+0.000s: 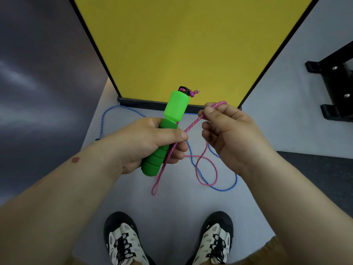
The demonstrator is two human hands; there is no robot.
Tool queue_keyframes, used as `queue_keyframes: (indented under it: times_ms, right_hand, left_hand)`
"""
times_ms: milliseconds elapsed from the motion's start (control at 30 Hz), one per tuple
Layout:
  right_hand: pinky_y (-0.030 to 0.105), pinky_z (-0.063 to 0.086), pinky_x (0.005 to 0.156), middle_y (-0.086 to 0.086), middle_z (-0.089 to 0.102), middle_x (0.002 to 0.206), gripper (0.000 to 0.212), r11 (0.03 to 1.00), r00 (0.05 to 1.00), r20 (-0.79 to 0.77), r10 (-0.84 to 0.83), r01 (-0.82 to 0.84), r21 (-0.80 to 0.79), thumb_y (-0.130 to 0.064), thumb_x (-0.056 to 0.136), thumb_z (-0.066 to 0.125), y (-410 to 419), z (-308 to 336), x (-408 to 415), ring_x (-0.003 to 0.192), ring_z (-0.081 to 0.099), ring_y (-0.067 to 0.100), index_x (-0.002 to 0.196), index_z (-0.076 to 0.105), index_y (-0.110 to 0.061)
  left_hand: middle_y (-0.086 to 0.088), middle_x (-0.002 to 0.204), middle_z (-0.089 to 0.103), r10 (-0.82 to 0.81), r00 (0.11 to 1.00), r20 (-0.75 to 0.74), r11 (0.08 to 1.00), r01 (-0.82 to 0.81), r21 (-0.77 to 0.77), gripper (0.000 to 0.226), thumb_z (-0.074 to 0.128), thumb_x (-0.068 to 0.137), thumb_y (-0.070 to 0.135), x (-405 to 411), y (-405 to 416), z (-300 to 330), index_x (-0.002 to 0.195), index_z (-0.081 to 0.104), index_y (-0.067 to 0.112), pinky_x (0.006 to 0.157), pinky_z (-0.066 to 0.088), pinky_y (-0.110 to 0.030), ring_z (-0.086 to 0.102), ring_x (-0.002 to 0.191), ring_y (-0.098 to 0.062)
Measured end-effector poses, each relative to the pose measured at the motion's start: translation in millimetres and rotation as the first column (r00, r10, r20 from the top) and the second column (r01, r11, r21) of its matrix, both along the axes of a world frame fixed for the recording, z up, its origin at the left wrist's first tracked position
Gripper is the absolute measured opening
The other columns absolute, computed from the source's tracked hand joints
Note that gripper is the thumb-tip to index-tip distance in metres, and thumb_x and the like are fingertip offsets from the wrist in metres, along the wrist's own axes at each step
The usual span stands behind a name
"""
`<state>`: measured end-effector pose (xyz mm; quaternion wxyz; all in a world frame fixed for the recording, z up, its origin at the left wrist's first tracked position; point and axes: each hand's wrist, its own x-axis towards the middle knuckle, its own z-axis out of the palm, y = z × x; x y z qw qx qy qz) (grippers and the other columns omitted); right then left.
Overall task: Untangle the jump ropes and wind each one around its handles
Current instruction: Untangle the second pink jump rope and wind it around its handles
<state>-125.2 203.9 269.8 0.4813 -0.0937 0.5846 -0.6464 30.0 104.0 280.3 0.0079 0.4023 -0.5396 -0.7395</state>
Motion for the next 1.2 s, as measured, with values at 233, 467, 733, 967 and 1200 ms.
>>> queue_keyframes:
  times_ms: [233, 467, 733, 967, 1200]
  right_hand:
    - [0.024, 0.052, 0.061, 0.007, 0.069, 0.092, 0.005, 0.999, 0.997, 0.061, 0.047, -0.047, 0.006, -0.015, 0.093, 0.068, 1, 0, 1, 0.064, 0.060, 0.011, 0.098, 0.069, -0.013]
    - [0.021, 0.051, 0.060, 0.015, 0.060, 0.096, 0.010, 0.974, 0.973, 0.042, 0.225, -0.225, 0.005, -0.008, 0.094, 0.064, 2, 0, 11, 0.063, 0.057, 0.010, 0.103, 0.066, -0.008]
    - [0.023, 0.052, 0.061, 0.003, 0.072, 0.084, 0.003, 0.999, 0.997, 0.062, -0.040, 0.040, 0.000, -0.013, 0.094, 0.066, -1, 3, 0, 0.063, 0.059, 0.012, 0.094, 0.069, -0.014]
    - [0.023, 0.052, 0.061, 0.008, 0.067, 0.097, 0.006, 0.990, 0.985, 0.101, 0.138, -0.137, -0.017, -0.016, 0.093, 0.067, 2, 0, 5, 0.064, 0.059, 0.010, 0.099, 0.068, -0.014]
    - [0.021, 0.051, 0.059, 0.013, 0.063, 0.096, 0.008, 0.982, 0.981, 0.044, 0.189, -0.189, -0.011, -0.009, 0.093, 0.064, 2, 2, 10, 0.063, 0.057, 0.010, 0.097, 0.069, -0.013]
  left_hand:
    - [-0.011, 0.080, 0.071, -0.003, 1.000, -0.008, 1.000, 0.003, 0.003, 0.008, 0.068, 0.093, 0.012, -1, 0, 0, 0.096, 0.068, 0.004, 0.065, 0.057, -0.031, 0.068, 0.068, -0.020]
    - [-0.011, 0.080, 0.071, 0.007, 1.000, -0.011, 1.000, -0.007, 0.009, 0.009, 0.068, 0.093, 0.012, 0, 0, 2, 0.097, 0.068, 0.004, 0.062, 0.056, -0.029, 0.068, 0.067, -0.019]
    - [-0.010, 0.080, 0.072, 0.001, 1.000, -0.002, 1.000, -0.001, 0.001, 0.007, 0.069, 0.093, 0.013, 0, -1, 1, 0.093, 0.068, 0.006, 0.066, 0.057, -0.032, 0.068, 0.069, -0.021]
    - [-0.011, 0.079, 0.072, 0.009, 1.000, -0.010, 1.000, -0.008, 0.003, 0.006, 0.068, 0.092, 0.012, 0, 0, 1, 0.094, 0.068, 0.006, 0.065, 0.057, -0.031, 0.069, 0.067, -0.020]
    - [-0.010, 0.079, 0.072, 0.011, 1.000, -0.010, 1.000, -0.010, 0.012, 0.008, 0.069, 0.092, 0.012, 0, 0, 1, 0.097, 0.069, 0.005, 0.064, 0.058, -0.031, 0.068, 0.066, -0.020]
